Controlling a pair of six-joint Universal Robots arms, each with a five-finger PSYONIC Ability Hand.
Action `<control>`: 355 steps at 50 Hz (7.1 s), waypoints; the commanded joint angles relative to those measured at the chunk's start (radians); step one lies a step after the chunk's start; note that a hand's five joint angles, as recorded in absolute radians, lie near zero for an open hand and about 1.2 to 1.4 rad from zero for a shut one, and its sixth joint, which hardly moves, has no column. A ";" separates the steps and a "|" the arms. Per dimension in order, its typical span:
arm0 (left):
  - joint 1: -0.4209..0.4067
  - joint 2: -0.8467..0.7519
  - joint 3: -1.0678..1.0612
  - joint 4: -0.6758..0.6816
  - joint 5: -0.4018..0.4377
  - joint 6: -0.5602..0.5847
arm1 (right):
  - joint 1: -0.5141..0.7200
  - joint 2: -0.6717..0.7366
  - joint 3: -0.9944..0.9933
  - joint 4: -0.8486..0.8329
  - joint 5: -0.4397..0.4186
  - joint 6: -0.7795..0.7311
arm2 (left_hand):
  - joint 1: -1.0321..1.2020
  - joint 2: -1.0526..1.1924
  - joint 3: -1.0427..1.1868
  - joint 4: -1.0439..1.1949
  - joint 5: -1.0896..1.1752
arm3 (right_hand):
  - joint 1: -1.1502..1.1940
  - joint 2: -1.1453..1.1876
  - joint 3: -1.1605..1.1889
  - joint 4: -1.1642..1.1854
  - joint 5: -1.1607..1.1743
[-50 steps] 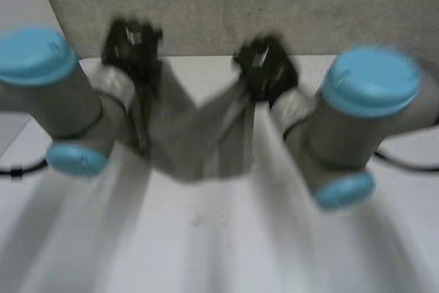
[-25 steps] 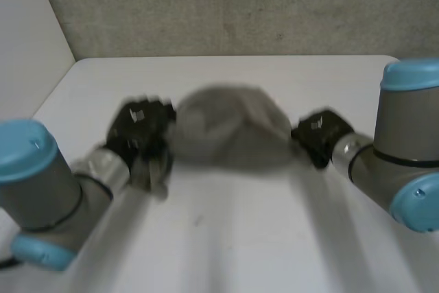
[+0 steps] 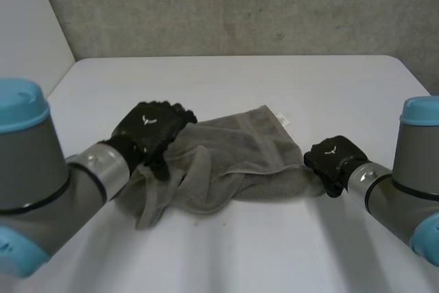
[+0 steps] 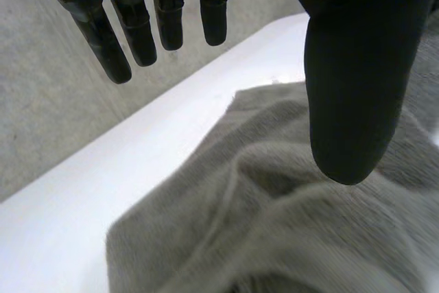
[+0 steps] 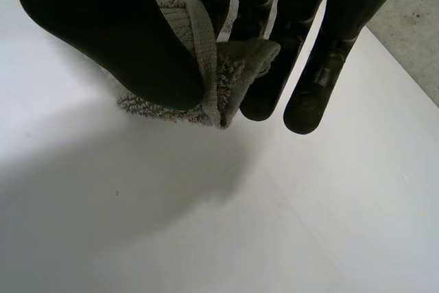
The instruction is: Fold the towel.
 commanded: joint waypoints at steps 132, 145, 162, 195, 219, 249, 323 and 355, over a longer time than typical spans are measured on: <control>0.004 -0.084 0.674 -0.326 -0.113 -0.054 | -0.069 -0.252 -0.283 0.047 0.040 0.024 | 1.083 1.082 1.083 1.083 1.086 | 0.018 0.185 0.183 0.180 0.195; 0.041 0.087 0.321 -0.454 -0.108 0.167 | -0.065 -0.261 -0.339 0.364 -0.058 -0.080 | 1.083 1.082 1.083 1.083 1.086 | 0.018 0.185 0.183 0.180 0.195; 0.079 -0.301 0.549 -0.115 -0.107 0.210 | -0.045 0.127 -0.628 0.168 0.009 -0.098 | 1.083 1.082 1.083 1.083 1.086 | 0.018 0.185 0.183 0.180 0.195; 0.099 0.029 -0.340 0.233 -0.037 0.025 | -0.169 -0.094 0.014 -0.024 -0.103 -0.010 | 1.083 1.082 1.083 1.083 1.086 | 0.018 0.185 0.183 0.180 0.195; 0.128 -0.025 -0.369 0.350 -0.027 0.023 | -0.232 -0.153 0.166 -0.184 -0.106 0.082 | 0.314 0.313 0.314 0.314 0.318 | 0.018 0.185 0.183 0.180 0.195; 0.185 -0.047 -0.410 0.376 -0.066 0.022 | -0.277 -0.148 0.178 -0.201 -0.104 0.104 | 0.408 0.407 0.408 0.408 0.412 | 0.018 0.185 0.183 0.180 0.195; 0.167 -0.107 -0.355 0.482 -0.144 0.025 | -0.269 -0.113 0.180 -0.201 -0.106 0.088 | 0.528 0.527 0.529 0.528 0.532 | 0.018 0.185 0.183 0.180 0.195; 0.173 0.475 -0.257 -0.009 -0.089 0.439 | -0.275 -0.392 -0.225 0.361 -0.107 -0.045 | 1.083 1.082 1.083 1.083 1.086 | 0.018 0.185 0.183 0.180 0.195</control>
